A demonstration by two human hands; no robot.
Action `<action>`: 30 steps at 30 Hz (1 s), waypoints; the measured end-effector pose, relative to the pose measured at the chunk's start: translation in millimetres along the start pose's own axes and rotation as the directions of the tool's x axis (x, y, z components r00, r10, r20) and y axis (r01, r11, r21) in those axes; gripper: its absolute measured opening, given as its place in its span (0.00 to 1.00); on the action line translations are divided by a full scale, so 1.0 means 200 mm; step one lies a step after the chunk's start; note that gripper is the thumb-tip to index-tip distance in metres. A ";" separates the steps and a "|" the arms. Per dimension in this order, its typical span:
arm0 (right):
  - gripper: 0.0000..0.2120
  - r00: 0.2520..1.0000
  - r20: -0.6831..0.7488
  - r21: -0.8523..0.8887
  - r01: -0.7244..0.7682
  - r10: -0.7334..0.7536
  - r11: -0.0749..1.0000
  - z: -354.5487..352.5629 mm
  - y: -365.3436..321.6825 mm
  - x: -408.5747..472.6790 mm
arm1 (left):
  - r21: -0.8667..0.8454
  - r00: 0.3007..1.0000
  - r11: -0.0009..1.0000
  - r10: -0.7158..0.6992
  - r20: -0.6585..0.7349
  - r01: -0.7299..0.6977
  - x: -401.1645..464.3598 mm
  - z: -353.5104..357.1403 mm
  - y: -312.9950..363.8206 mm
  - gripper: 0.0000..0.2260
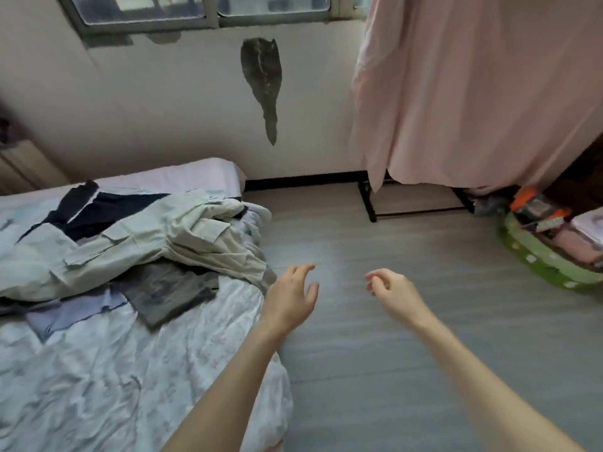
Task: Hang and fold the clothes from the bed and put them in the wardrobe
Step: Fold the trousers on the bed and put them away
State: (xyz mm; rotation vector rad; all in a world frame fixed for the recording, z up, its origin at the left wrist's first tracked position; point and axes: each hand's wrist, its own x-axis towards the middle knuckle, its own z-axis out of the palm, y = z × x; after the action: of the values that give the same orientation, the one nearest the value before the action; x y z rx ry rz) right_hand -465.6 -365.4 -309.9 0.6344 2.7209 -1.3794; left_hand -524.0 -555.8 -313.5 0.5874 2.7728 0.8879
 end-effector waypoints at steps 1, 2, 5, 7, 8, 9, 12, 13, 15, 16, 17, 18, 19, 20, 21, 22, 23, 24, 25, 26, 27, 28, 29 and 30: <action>0.10 0.997 0.065 -0.008 0.037 -0.036 0.999 0.05 -0.05 0.09 | -0.010 0.997 0.998 -0.063 -0.038 0.062 0.03 -0.04 -0.08 0.18; 0.11 0.991 0.121 -0.018 0.057 -0.054 0.998 0.09 -0.11 0.15 | -0.021 0.991 0.993 -0.117 -0.070 0.116 0.04 -0.08 -0.15 0.17; 0.12 0.966 0.239 -0.026 0.106 -0.097 0.994 0.20 -0.23 0.35 | -0.038 0.952 0.962 -0.273 -0.138 0.271 0.11 -0.20 -0.39 0.16; 0.12 0.956 0.265 -0.030 0.135 -0.122 0.990 0.26 -0.31 0.53 | -0.048 0.929 0.942 -0.336 -0.158 0.332 0.24 -0.27 -0.53 0.16; 0.12 0.953 0.271 -0.032 0.147 -0.133 0.989 0.30 -0.36 0.66 | -0.059 0.917 0.933 -0.360 -0.173 0.355 0.34 -0.31 -0.61 0.16; 0.12 0.950 0.275 -0.034 0.160 -0.145 0.987 0.36 -0.40 0.77 | -0.076 0.908 0.928 -0.372 -0.194 0.365 0.44 -0.33 -0.69 0.16; 0.13 0.943 0.306 -0.065 0.161 -0.134 0.985 0.52 -0.53 1.09 | -0.136 0.890 0.914 -0.403 -0.211 0.382 0.71 -0.41 -0.86 0.18; 0.14 0.938 0.324 -0.069 0.154 -0.124 0.986 0.59 -0.57 1.20 | -0.147 0.887 0.907 -0.419 -0.195 0.396 0.80 -0.44 -0.92 0.19; 0.15 0.916 0.388 -0.092 0.148 -0.102 0.985 0.75 -0.66 1.39 | -0.154 0.870 0.875 -0.477 -0.126 0.458 0.93 -0.47 -1.05 0.22; 0.15 0.909 0.406 -0.100 0.149 -0.097 0.984 0.81 -0.70 1.47 | -0.146 0.861 0.862 -0.500 -0.090 0.485 0.98 -0.48 -1.10 0.22; 0.15 0.903 0.421 -0.107 0.146 -0.088 0.983 0.89 -0.74 1.58 | -0.144 0.845 0.843 -0.531 -0.062 0.519 1.05 -0.50 -1.18 0.23; 0.16 0.898 0.434 -0.116 0.134 -0.071 0.984 0.95 -0.76 1.66 | -0.135 0.826 0.821 -0.563 -0.034 0.554 1.10 -0.50 -1.25 0.23; 0.16 0.896 0.442 -0.124 0.120 -0.054 0.985 1.01 -0.78 1.72 | -0.119 0.810 0.805 -0.587 -0.012 0.582 1.14 -0.50 -1.31 0.23; 0.16 0.890 0.455 -0.133 0.102 -0.031 0.986 1.09 -0.80 1.80 | -0.108 0.789 0.783 -0.615 0.012 0.612 1.20 -0.50 -1.38 0.23; 0.16 0.886 0.464 -0.144 0.087 -0.011 0.986 1.14 -0.80 1.86 | -0.095 0.775 0.770 -0.631 0.030 0.631 1.23 -0.51 -1.42 0.23; 0.17 0.877 0.481 -0.161 0.074 0.013 0.984 1.23 -0.80 1.95 | -0.079 0.763 0.759 -0.645 0.039 0.646 1.28 -0.51 -1.49 0.23; 0.17 0.871 0.490 -0.171 0.056 0.036 0.984 1.28 -0.80 2.00 | -0.062 0.755 0.753 -0.654 0.041 0.656 1.32 -0.52 -1.53 0.23; 0.18 0.861 0.504 -0.187 0.033 0.067 0.982 1.36 -0.79 2.08 | -0.046 0.746 0.744 -0.665 0.043 0.666 1.38 -0.52 -1.60 0.23; 0.19 0.854 0.512 -0.202 0.012 0.095 0.979 1.43 -0.79 2.15 | -0.034 0.741 0.740 -0.670 0.045 0.672 1.43 -0.53 -1.66 0.23; 0.19 0.849 0.517 -0.210 0.006 0.106 0.978 1.47 -0.80 2.18 | -0.016 0.747 0.747 -0.664 0.041 0.665 1.46 -0.54 -1.69 0.23; 0.20 0.837 0.535 -0.216 0.002 0.117 0.976 1.55 -0.81 2.26 | -0.002 0.743 0.743 -0.668 0.044 0.669 1.53 -0.55 -1.75 0.23; 0.21 0.830 0.545 -0.214 0.004 0.116 0.977 1.61 -0.81 2.33 | 0.024 0.739 0.740 -0.672 0.041 0.672 1.59 -0.57 -1.81 0.22; 0.22 0.822 0.558 -0.207 0.004 0.115 0.978 1.70 -0.82 2.43 | 0.060 0.738 0.738 -0.675 0.028 0.672 1.67 -0.58 -1.88 0.22; 0.23 0.818 0.565 -0.200 0.007 0.109 0.980 1.75 -0.83 2.49 | 0.110 0.742 0.738 -0.671 0.016 0.665 1.74 -0.60 -1.93 0.22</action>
State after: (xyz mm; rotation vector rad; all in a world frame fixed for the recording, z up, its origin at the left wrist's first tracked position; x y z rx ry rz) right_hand -1038.6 -553.8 -496.6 0.2178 2.2793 -1.0487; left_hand -996.0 -760.7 -458.0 -0.3836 2.6506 0.5479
